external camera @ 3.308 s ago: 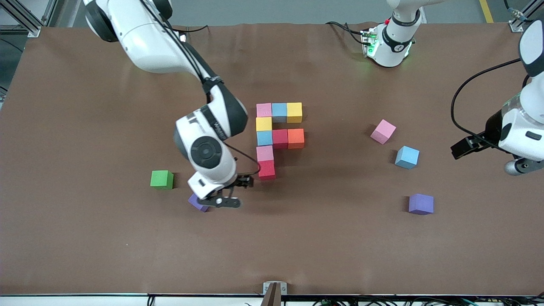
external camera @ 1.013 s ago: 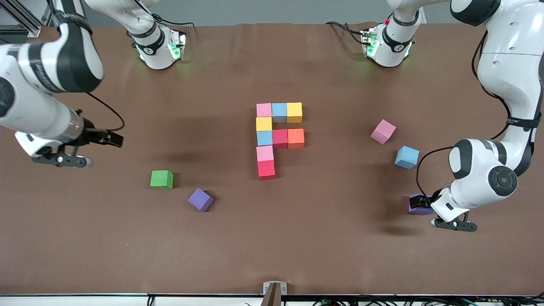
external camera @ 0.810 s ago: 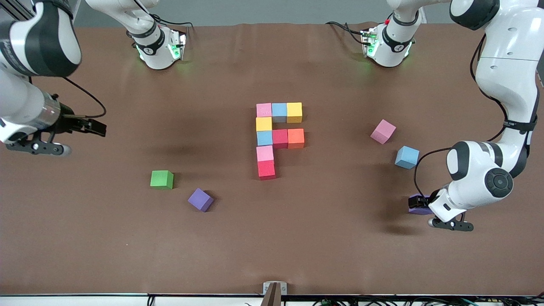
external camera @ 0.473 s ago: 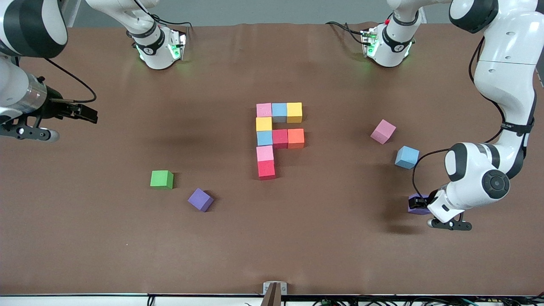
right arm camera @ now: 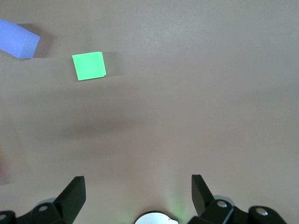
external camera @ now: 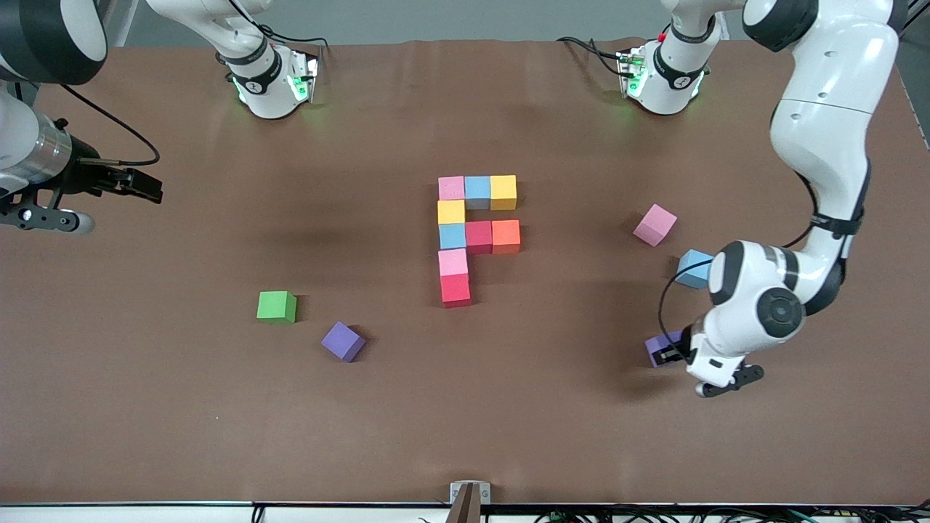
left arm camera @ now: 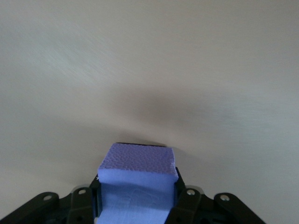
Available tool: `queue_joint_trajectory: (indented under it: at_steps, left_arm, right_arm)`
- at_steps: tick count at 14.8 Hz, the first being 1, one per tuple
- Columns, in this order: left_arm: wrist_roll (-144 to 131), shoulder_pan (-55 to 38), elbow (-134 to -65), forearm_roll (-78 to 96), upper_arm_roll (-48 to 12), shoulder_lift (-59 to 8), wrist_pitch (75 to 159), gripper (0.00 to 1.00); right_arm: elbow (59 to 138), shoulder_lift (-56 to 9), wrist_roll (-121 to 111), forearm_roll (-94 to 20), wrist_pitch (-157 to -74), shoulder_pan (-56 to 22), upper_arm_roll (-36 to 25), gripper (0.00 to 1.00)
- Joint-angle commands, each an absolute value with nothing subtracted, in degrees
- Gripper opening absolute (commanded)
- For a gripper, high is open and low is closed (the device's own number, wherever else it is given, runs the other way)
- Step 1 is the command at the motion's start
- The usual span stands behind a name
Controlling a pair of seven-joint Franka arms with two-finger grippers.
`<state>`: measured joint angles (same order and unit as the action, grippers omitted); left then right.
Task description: Arrange 11 blocks into digit 3
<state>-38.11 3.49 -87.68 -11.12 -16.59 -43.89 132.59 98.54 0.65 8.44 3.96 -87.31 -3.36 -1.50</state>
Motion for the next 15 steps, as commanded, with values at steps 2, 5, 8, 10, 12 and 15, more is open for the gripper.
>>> queue_joint_trajectory:
  at_steps: [2, 5, 8, 10, 12, 15]
  left_arm:
    - [-52.69, 0.62, -87.89, -11.07, -20.46, -39.12, 127.63, 0.00]
    - [-74.55, 0.70, -88.86, -11.07, -25.48, -37.79, 125.86, 0.00]
    - [-90.56, 0.09, -89.03, -10.99, -28.82, -38.41, 126.21, 0.01]
    - [-102.51, -3.32, -90.00, -11.60, -28.83, -38.32, 127.69, 0.01]
    - [-113.16, -6.14, -89.91, -12.13, -28.65, -38.50, 128.06, 0.01]
    - [-125.99, -9.22, -89.74, -12.22, -28.39, -39.02, 128.06, 0.01]
  right_arm:
    - [98.44, 0.79, 8.70, 4.22, -86.75, -2.81, -0.88, 1.00]
    - [98.44, 0.79, 8.70, 4.22, -86.75, -2.81, -0.88, 1.00]
    - [98.53, 0.79, 8.70, 4.22, -86.66, -2.90, -0.79, 1.00]
    - [98.53, 0.79, 8.70, 4.13, -86.49, -2.90, -0.79, 1.00]
    - [98.61, 0.79, 8.70, 4.13, -86.48, -2.90, -0.79, 1.00]
    - [98.70, 0.79, 8.70, 4.13, -86.40, -2.90, -0.79, 1.00]
